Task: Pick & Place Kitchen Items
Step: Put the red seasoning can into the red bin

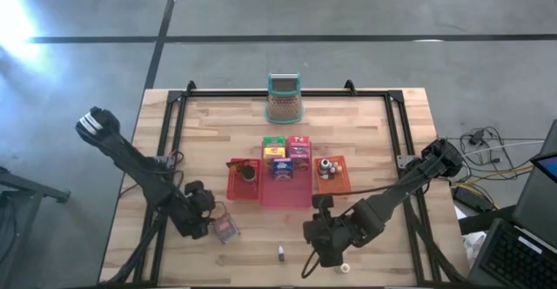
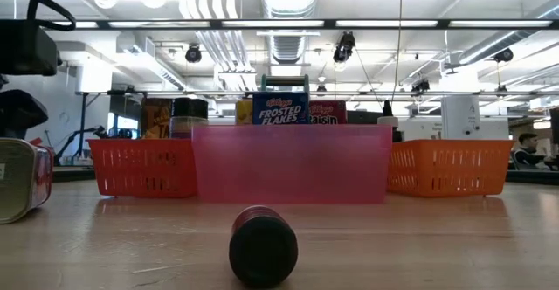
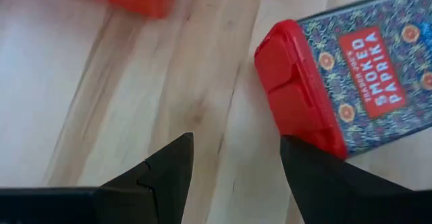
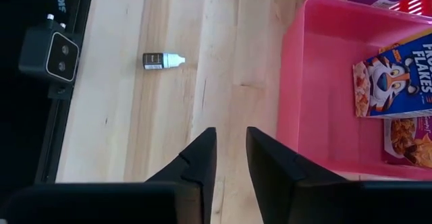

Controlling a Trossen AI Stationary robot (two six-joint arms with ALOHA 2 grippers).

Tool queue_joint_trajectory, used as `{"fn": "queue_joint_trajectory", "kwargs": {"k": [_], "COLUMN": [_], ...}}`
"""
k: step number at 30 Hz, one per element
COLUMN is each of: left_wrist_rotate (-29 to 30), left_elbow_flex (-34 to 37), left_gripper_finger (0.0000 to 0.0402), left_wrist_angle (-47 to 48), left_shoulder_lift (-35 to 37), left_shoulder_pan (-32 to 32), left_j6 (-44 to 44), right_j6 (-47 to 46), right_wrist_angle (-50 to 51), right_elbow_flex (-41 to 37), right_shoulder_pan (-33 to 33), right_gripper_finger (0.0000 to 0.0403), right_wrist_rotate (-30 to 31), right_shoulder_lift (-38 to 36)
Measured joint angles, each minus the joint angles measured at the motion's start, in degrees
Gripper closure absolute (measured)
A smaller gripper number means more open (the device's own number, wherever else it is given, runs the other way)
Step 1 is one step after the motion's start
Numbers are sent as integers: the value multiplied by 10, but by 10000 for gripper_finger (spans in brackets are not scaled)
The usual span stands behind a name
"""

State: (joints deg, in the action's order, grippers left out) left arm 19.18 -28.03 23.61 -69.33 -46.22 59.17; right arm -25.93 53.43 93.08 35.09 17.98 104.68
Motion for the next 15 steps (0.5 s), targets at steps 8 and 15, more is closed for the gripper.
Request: {"fn": "queue_joint_trajectory", "kwargs": {"k": [8,15], "left_wrist_rotate": [-3,2], "left_elbow_flex": [-34,-127], "left_gripper_finger": [175,174], "left_wrist_angle": [-87,-91], "left_shoulder_lift": [-92,-190], "left_shoulder_pan": [0,16], "left_j6": [-65,-128], "right_j6": [0,-7], "right_wrist_angle": [1,2], "right_elbow_flex": [0,0], "right_shoulder_pan": [0,5], "right_gripper_finger": [299,286], "right_wrist_rotate": [0,0], "right_shoulder_lift": [0,0]}}
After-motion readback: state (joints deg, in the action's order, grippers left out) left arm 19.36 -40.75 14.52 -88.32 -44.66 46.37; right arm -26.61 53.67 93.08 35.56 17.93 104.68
